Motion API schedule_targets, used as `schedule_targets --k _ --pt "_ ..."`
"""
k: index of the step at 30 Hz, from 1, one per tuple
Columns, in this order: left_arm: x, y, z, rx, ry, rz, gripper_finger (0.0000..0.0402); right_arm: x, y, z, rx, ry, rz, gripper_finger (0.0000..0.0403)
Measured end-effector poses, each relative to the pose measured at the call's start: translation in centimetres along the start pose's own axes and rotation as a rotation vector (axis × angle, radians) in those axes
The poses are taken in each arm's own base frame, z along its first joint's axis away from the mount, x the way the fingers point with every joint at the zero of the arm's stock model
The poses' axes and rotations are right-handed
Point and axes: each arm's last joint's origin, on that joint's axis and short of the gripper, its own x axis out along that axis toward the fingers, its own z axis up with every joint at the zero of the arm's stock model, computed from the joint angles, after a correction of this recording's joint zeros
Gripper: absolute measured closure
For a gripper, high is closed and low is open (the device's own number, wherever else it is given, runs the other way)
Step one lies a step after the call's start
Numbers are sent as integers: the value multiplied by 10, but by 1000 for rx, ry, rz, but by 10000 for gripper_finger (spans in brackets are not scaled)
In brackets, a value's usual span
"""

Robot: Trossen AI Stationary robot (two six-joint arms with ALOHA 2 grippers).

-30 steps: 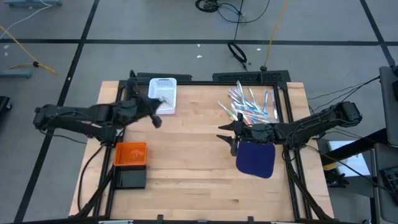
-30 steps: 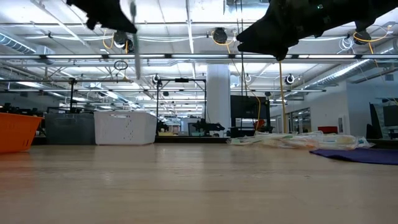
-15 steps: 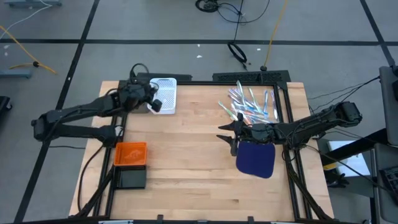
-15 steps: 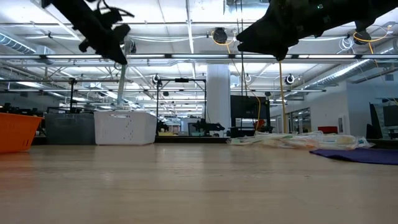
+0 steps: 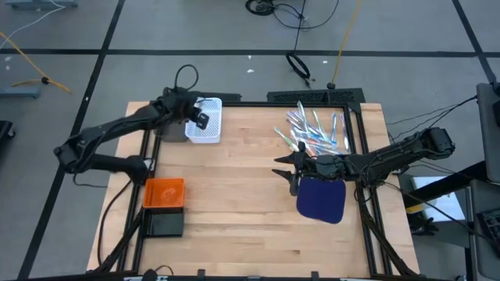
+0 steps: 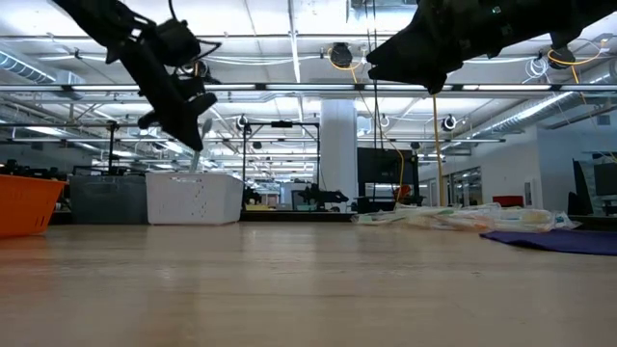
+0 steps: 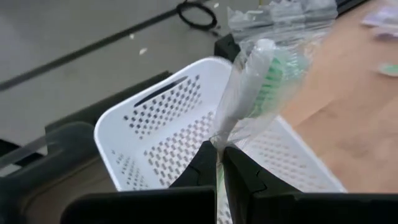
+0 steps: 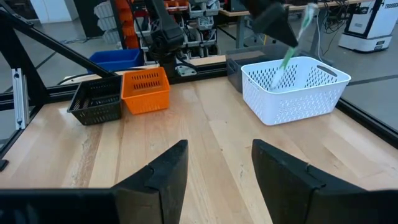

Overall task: Pick & Place Toothbrushes
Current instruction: Put the green toothbrush into the white bin

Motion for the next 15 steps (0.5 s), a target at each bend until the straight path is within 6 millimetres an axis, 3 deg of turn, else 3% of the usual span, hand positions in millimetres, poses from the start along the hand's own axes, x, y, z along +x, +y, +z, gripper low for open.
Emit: schedule_targets --k 6,15 --pt "14 13 -2 -44 56 6 401 0 0 0 0 0 0 232" --pt "16 17 -4 -75 86 -1 401 0 0 0 0 -1 -1 232"
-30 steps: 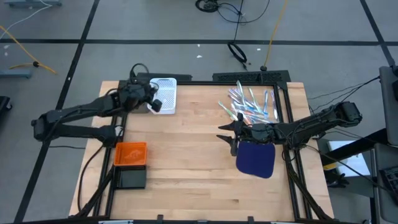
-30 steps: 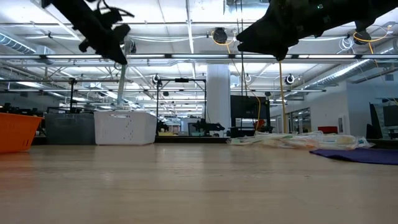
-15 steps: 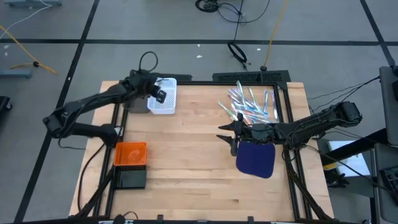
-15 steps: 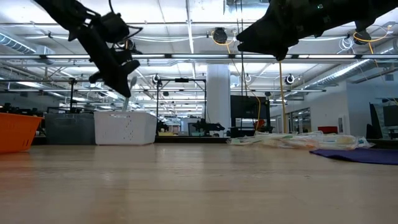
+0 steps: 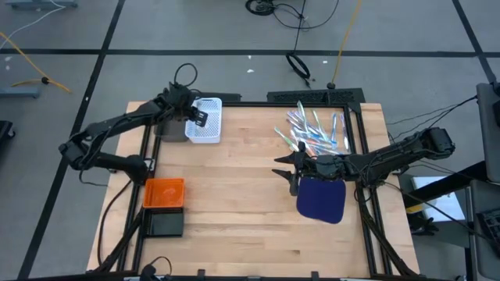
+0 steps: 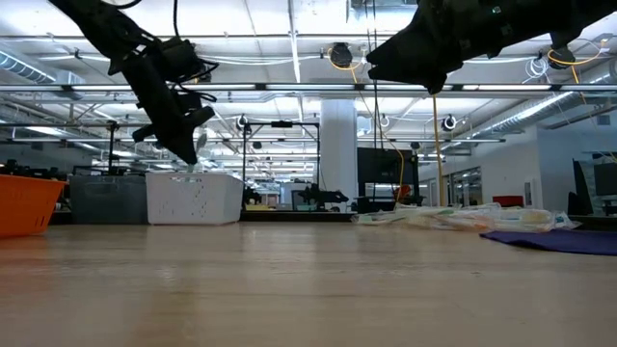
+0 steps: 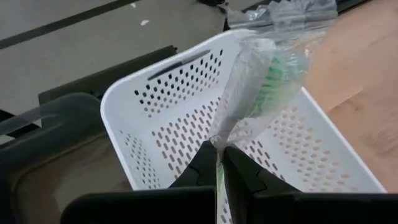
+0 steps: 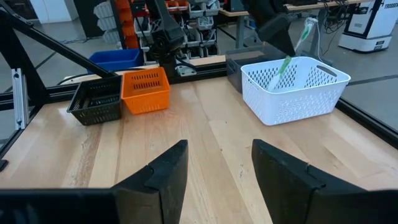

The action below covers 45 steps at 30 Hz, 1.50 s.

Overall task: Pick & Place Toothbrushes
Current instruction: Put the green toothbrush into the white bin, then put the orange toothbrush into the orange bin

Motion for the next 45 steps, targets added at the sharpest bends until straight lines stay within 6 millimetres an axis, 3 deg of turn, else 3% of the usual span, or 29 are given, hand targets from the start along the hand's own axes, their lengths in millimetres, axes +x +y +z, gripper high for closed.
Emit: schedule_targets --k 6,19,27,35,45 --pt "0 0 -1 0 14 5 385 0 0 0 0 0 0 232" --pt "0 0 -1 -5 8 5 265 0 0 0 0 1 0 232" --pt "-1 -8 6 -21 -64 -57 232 -2 -3 -13 19 30 -6 232" --pt "-7 -37 11 77 -130 -388 231 -1 -7 -15 36 35 -26 232" --pt "-21 -91 -11 266 -100 -539 231 2 -24 -16 35 58 -147 232"
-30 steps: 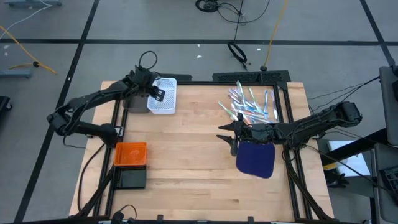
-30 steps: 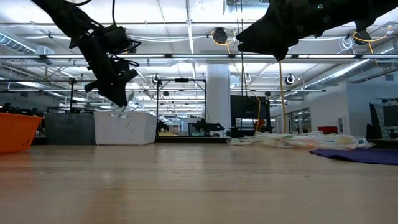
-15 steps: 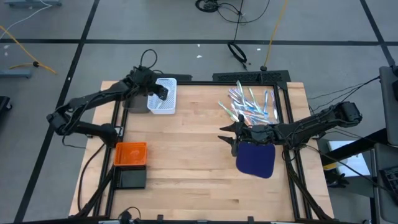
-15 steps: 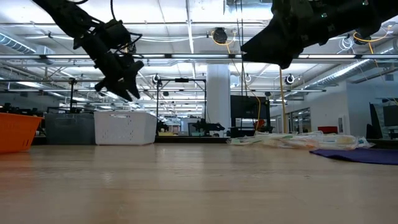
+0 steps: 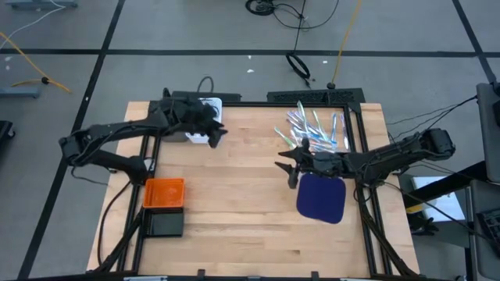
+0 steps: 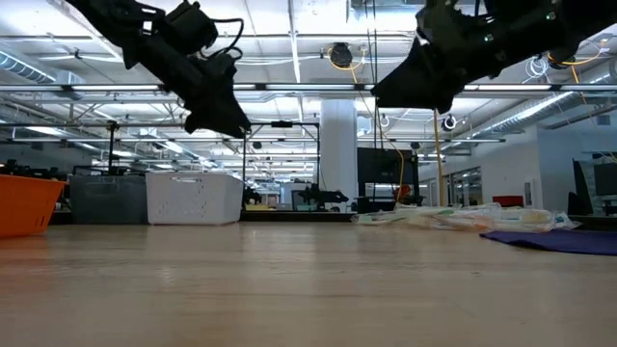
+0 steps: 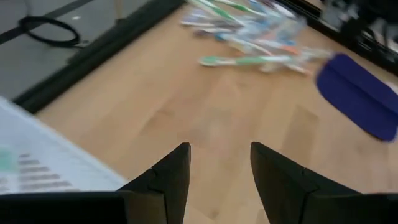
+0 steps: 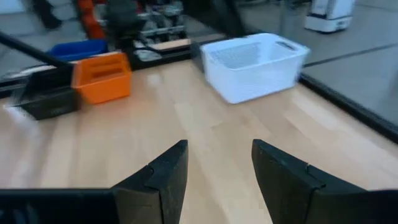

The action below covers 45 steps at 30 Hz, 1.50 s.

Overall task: Pick & Place Toothbrushes
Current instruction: Put the orange toothbrush into the orange bin

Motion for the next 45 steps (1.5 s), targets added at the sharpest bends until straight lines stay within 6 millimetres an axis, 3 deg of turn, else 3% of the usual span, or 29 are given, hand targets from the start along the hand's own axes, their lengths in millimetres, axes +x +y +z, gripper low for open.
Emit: schedule_targets --k 11,20,32,45 --pt "5 -58 -14 136 4 -31 231 8 -32 -7 26 114 -149 232" --pt "3 -91 -16 200 -68 -126 231 -6 -65 -22 48 355 -318 232" --pt "0 -106 -20 228 -82 -181 231 -47 -82 -41 160 676 -476 232" --pt "-1 -110 -20 232 -99 -198 231 -58 -81 -54 279 842 -455 232"
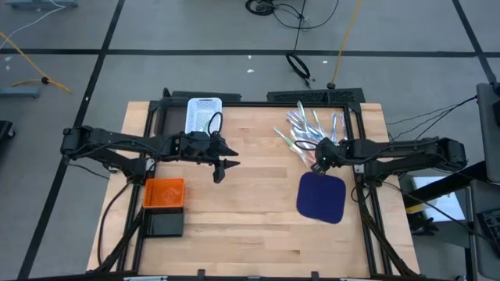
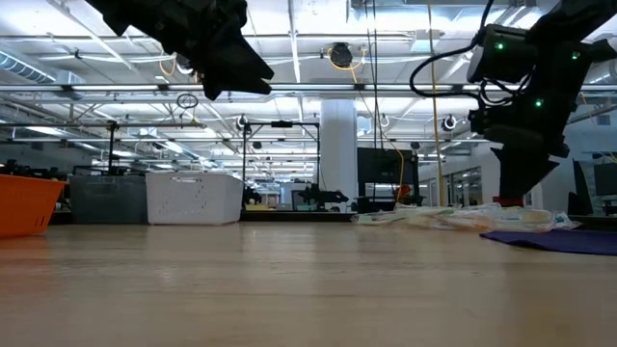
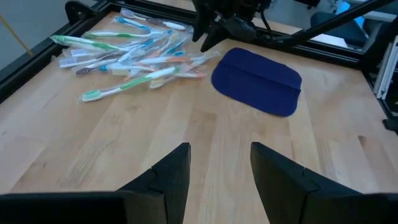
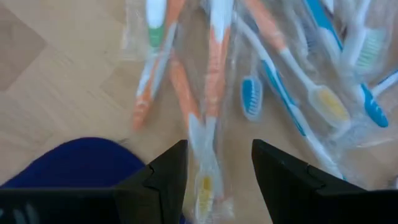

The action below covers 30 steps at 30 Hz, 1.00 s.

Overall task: Pick & Place Toothbrushes
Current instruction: Put the orange toothbrush into the orange bin

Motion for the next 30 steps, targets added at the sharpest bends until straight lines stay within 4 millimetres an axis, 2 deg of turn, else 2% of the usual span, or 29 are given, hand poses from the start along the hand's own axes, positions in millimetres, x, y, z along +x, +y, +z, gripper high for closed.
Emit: schedule_targets --k 13,17,22,28,30 --pt "0 0 0 1 0 0 231 27 -8 -25 33 60 23 237" --pt "0 0 0 1 0 0 231 27 -8 -25 33 57 27 278" --pt "0 0 0 3 0 0 231 26 -7 -23 30 42 38 359" --pt "0 0 0 3 0 0 231 26 -6 -23 28 57 60 360" --pt "0 0 0 3 0 0 231 26 -6 -23 28 57 61 348"
